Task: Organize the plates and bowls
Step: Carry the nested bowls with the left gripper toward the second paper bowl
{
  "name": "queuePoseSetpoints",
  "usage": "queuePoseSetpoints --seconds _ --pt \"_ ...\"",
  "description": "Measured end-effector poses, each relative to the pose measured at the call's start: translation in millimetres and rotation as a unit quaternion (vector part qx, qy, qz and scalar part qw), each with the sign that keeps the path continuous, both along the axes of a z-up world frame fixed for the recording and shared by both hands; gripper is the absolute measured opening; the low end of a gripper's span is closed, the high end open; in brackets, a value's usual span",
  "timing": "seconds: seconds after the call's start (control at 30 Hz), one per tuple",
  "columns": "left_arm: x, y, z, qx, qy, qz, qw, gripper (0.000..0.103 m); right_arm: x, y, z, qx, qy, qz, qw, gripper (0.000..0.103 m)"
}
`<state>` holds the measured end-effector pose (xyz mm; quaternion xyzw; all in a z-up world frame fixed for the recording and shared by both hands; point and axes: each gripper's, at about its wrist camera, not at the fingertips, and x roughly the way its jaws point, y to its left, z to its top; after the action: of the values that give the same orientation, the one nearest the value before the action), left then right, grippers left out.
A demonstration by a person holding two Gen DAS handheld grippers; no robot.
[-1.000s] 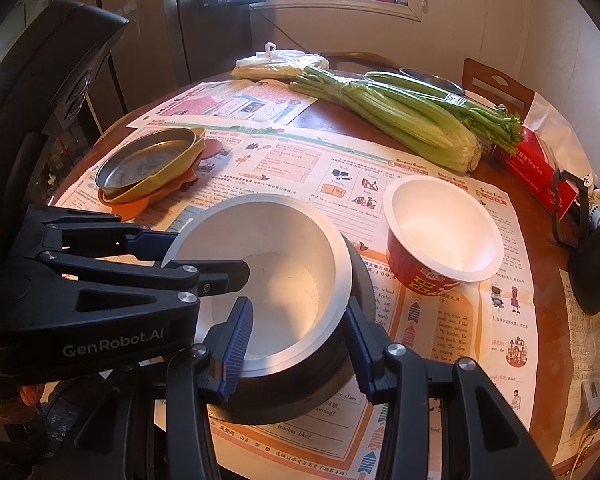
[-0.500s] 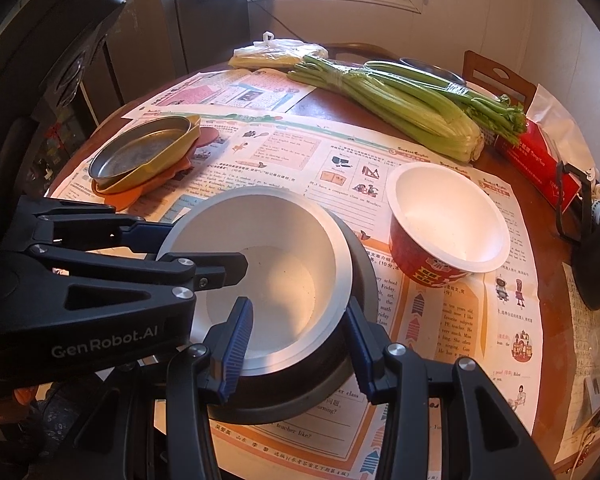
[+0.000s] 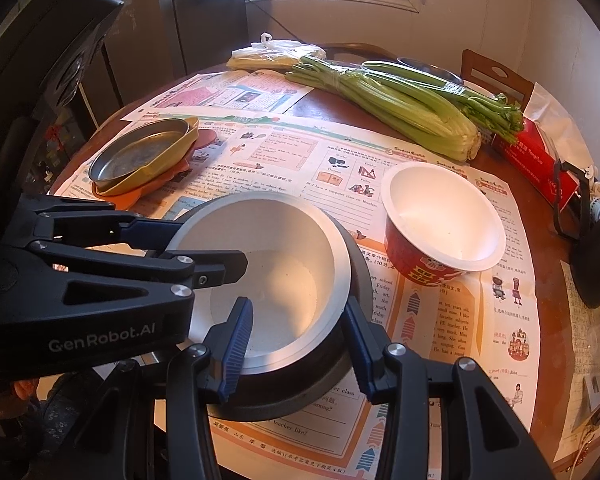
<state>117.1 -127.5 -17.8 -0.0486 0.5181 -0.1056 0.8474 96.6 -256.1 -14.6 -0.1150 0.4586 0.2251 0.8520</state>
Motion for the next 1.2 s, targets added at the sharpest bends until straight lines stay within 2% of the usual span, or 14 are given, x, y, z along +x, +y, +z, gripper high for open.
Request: queuePoseSetpoints --seconds 0.4,0.5,1.2 --pt "-3 11 13 -0.021 -0.024 0.013 0.9994 0.042 2 -11 8 0.013 -0.008 -0.014 1.0 0.046" --pt "-2 15 14 -0.027 -0.028 0.018 0.9991 0.057 2 -14 10 0.02 -0.01 -0.02 1.0 0.047" --pt "5 14 27 -0.038 -0.05 0.023 0.9977 0.058 18 -43 19 0.052 -0.025 -0.07 0.996 0.048"
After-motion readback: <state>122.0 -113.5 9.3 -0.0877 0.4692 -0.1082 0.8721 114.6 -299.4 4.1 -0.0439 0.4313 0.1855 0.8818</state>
